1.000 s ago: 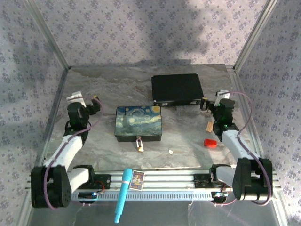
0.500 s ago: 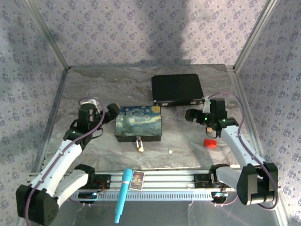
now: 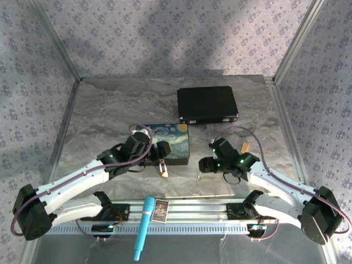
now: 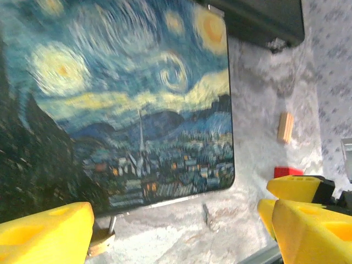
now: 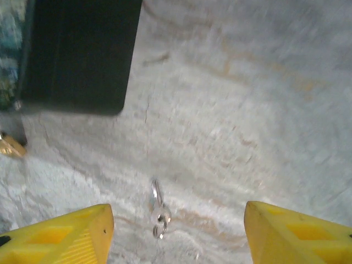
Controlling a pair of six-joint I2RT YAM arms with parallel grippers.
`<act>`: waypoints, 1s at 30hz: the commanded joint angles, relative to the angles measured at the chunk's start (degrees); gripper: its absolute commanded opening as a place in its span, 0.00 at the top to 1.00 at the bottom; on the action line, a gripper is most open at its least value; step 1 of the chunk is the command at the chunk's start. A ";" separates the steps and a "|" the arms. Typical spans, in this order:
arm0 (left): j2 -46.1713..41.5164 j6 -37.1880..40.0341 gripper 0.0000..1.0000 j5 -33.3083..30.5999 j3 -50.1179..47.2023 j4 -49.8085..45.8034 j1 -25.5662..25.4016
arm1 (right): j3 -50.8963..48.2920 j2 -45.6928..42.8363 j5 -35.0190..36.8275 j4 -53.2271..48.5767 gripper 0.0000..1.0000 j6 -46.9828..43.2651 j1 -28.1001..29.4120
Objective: Unlock a padlock with a key
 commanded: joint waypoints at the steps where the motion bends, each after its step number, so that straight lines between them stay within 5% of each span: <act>1: 1.67 -2.75 0.14 -2.53 1.41 1.71 -2.58 | -1.57 0.52 3.78 0.58 0.36 8.18 4.32; 10: 4.04 -1.25 0.14 -5.01 1.50 1.75 -5.16 | -3.53 4.83 3.62 3.94 0.51 12.75 9.61; 30: 1.99 -2.85 0.14 -9.19 -1.50 0.32 -5.16 | 2.59 18.39 11.41 0.96 0.65 15.54 17.22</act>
